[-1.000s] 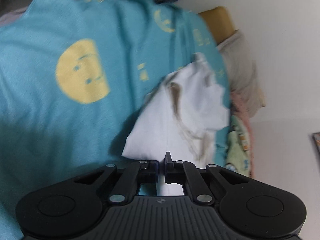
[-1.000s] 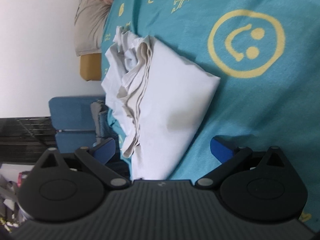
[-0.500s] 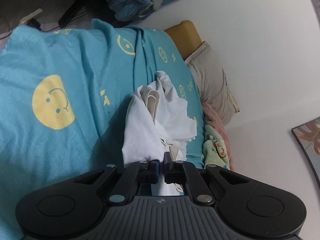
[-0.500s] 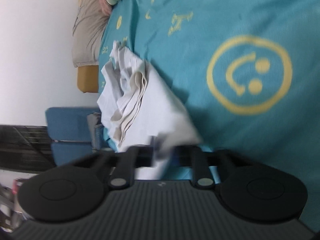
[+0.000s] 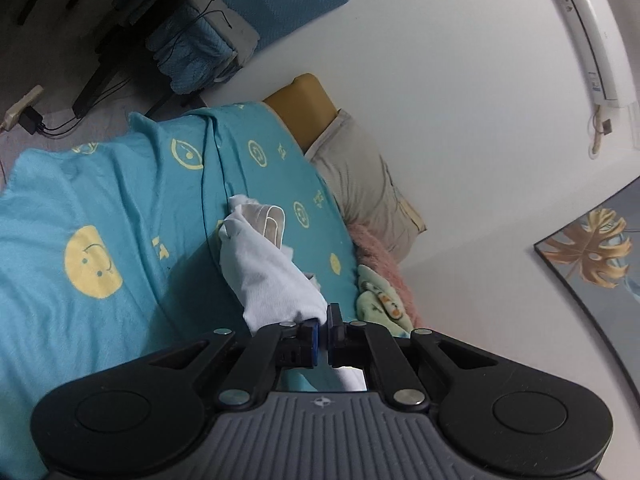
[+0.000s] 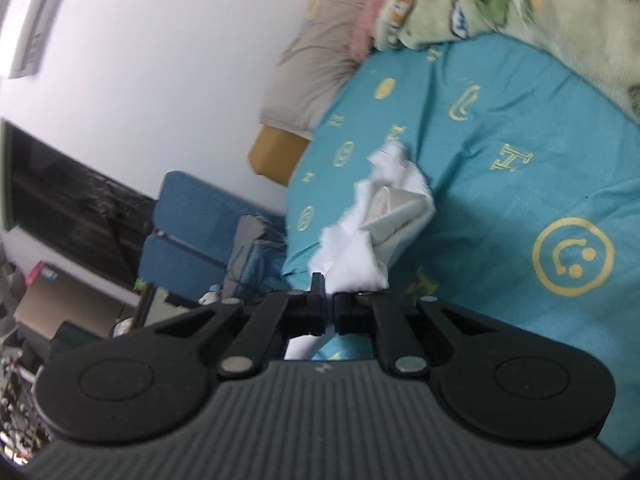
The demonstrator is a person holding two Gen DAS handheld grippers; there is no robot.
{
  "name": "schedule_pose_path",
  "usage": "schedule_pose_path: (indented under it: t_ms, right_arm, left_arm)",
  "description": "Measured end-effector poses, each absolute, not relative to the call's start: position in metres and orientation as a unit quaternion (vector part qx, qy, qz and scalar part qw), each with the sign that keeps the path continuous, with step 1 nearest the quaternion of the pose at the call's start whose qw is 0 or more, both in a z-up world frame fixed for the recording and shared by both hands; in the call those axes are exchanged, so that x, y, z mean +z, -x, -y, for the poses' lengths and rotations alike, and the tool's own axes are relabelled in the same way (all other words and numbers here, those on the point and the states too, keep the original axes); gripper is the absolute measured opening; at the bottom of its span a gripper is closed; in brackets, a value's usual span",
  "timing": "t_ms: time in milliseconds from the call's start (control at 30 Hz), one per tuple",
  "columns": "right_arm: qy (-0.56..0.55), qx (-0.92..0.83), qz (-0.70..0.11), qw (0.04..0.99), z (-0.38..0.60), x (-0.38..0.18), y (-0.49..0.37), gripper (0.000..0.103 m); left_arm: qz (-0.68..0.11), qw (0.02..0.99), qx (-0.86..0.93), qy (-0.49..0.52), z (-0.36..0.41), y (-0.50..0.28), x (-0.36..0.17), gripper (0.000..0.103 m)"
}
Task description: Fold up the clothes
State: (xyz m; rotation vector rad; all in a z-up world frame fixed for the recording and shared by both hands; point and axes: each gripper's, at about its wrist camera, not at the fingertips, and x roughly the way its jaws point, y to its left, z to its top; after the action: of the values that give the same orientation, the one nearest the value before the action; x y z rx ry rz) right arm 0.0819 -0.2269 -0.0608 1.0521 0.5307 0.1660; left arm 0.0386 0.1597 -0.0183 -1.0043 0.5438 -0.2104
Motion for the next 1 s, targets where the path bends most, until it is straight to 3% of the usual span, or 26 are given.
schedule_pose_path:
  t_ms: [267, 400, 667, 1000]
  right_arm:
    - [-0.484, 0.102, -0.233, 0.837, 0.226, -0.019, 0.033, 0.007]
    - [-0.478, 0.101, -0.249, 0.836, 0.230, -0.015, 0.056, 0.007]
    - [-0.449, 0.092, -0.298, 0.838, 0.225, -0.024, -0.017, 0.007]
    - [-0.431, 0.052, -0.379, 0.817, 0.220, -0.105, -0.142, 0.007]
  left_arm:
    - [-0.271, 0.841, -0.113, 0.454, -0.162, 0.072, 0.038, 0.004]
    - [-0.290, 0.844, -0.105, 0.439, -0.158, 0.090, 0.047, 0.004]
    - [-0.331, 0.858, -0.045, 0.390, -0.145, 0.007, 0.037, 0.004]
    - [-0.391, 0.849, 0.001, 0.356, -0.131, -0.126, -0.049, 0.004]
